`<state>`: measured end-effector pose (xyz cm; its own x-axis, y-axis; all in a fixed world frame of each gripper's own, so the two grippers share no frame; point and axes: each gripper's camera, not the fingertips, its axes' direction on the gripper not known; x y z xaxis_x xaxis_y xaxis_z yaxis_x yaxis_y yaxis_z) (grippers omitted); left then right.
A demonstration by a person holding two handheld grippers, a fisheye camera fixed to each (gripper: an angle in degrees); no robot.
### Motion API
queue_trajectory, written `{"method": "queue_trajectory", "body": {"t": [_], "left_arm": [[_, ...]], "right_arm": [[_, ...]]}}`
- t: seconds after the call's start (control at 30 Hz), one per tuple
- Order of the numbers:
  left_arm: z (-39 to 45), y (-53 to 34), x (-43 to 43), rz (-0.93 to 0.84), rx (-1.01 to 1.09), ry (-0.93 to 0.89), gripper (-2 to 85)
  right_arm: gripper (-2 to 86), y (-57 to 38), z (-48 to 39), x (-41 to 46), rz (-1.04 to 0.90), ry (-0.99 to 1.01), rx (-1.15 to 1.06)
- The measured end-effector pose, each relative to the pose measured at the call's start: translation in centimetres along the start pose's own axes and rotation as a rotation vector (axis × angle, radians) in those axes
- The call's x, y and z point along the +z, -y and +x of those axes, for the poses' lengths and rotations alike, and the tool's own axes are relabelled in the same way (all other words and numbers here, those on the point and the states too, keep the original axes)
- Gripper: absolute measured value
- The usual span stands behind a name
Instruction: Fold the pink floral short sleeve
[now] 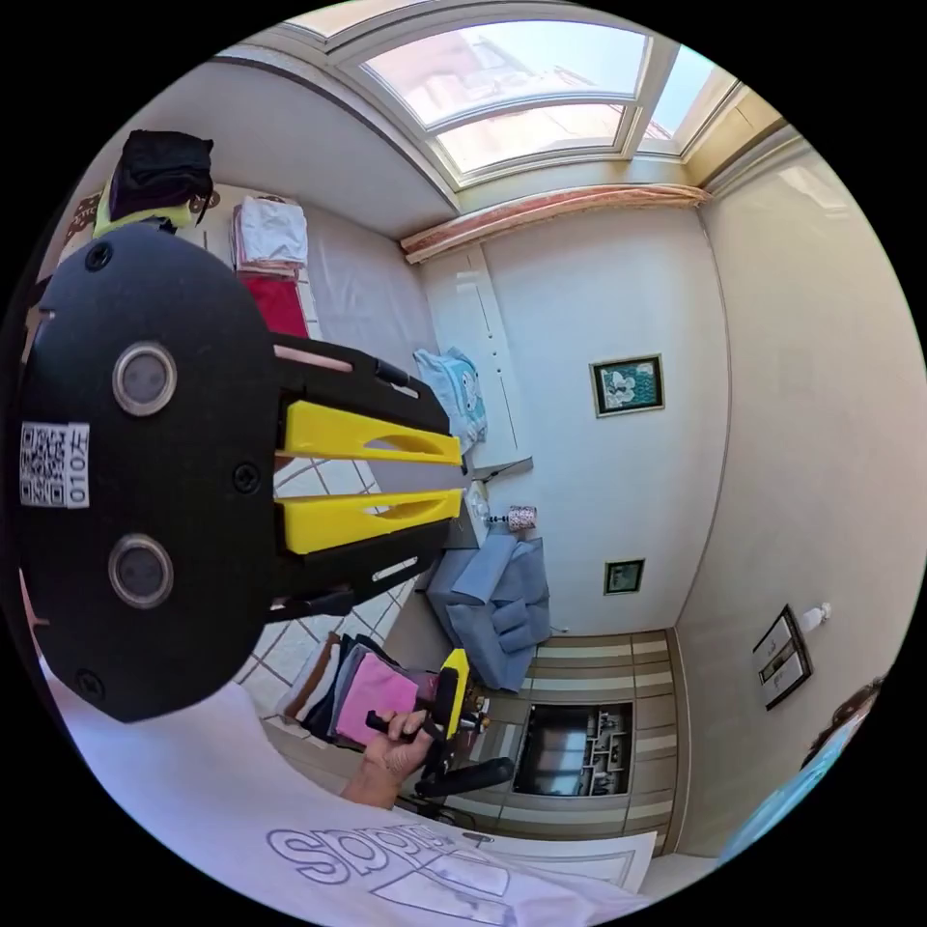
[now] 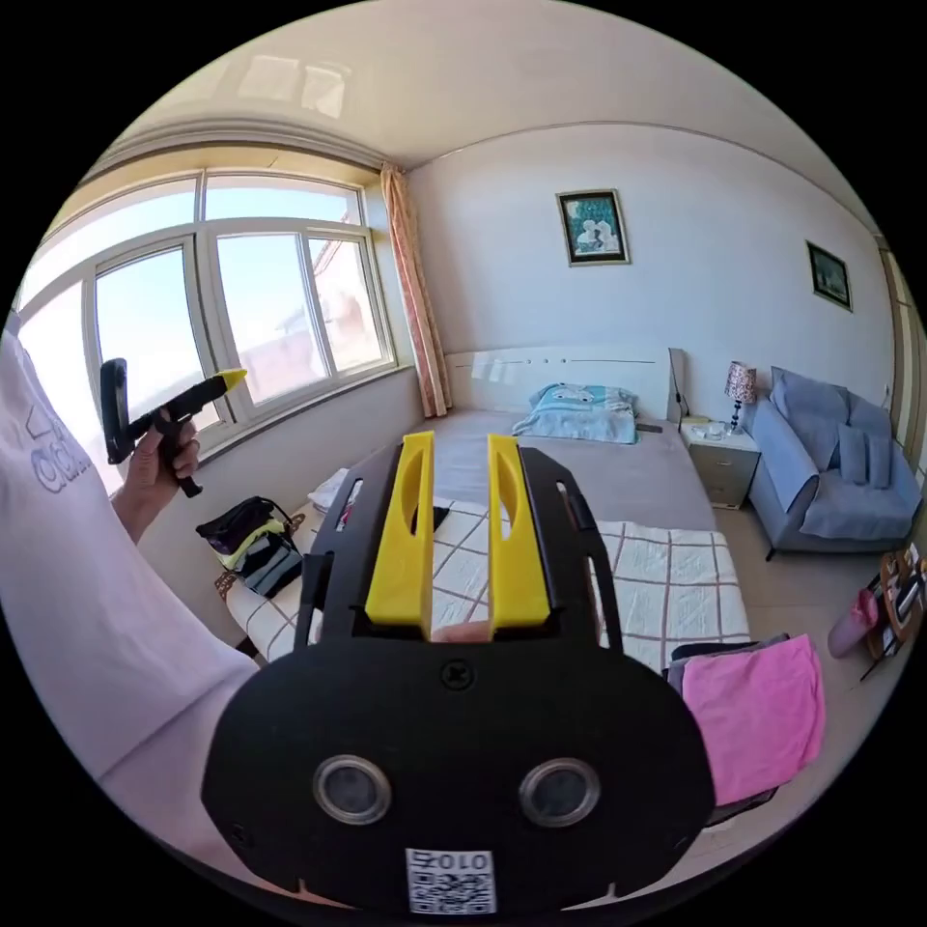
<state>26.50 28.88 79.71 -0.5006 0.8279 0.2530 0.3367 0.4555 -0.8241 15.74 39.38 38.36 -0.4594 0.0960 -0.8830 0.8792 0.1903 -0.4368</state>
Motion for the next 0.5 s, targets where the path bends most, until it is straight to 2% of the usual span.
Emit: {"method": "queue_trajectory", "body": {"t": [0.13,0.17,0.23,0.3,0.33,0.5], "left_arm": [[5.5,1.1,0.4,0.009,-0.119,-0.159,5.9],[6.6,1.4,0.5,0.002,-0.144,-0.245,5.9],[8.3,1.8,0.2,0.0,-0.173,-0.305,4.1],[10.3,2.0,-1.2,0.061,-0.167,-0.253,2.2],[11.8,2.3,-2.5,0.129,-0.129,-0.189,1.8],[16.3,4.2,-6.3,0.236,-0.015,-0.002,3.8]], "right_arm": [[7.8,-5.9,4.7,-2.0,-0.093,-0.125,0.013],[6.4,-7.4,5.4,-2.4,-0.134,-0.198,-0.041],[4.4,-9.5,5.8,-2.8,-0.169,-0.319,-0.18],[3.4,-12.1,6.0,-2.5,-0.232,-0.492,-0.366],[3.2,-12.8,6.2,-2.3,-0.247,-0.528,-0.39],[3.9,-18.6,11.9,0.1,-0.422,-0.638,-0.213]]}}
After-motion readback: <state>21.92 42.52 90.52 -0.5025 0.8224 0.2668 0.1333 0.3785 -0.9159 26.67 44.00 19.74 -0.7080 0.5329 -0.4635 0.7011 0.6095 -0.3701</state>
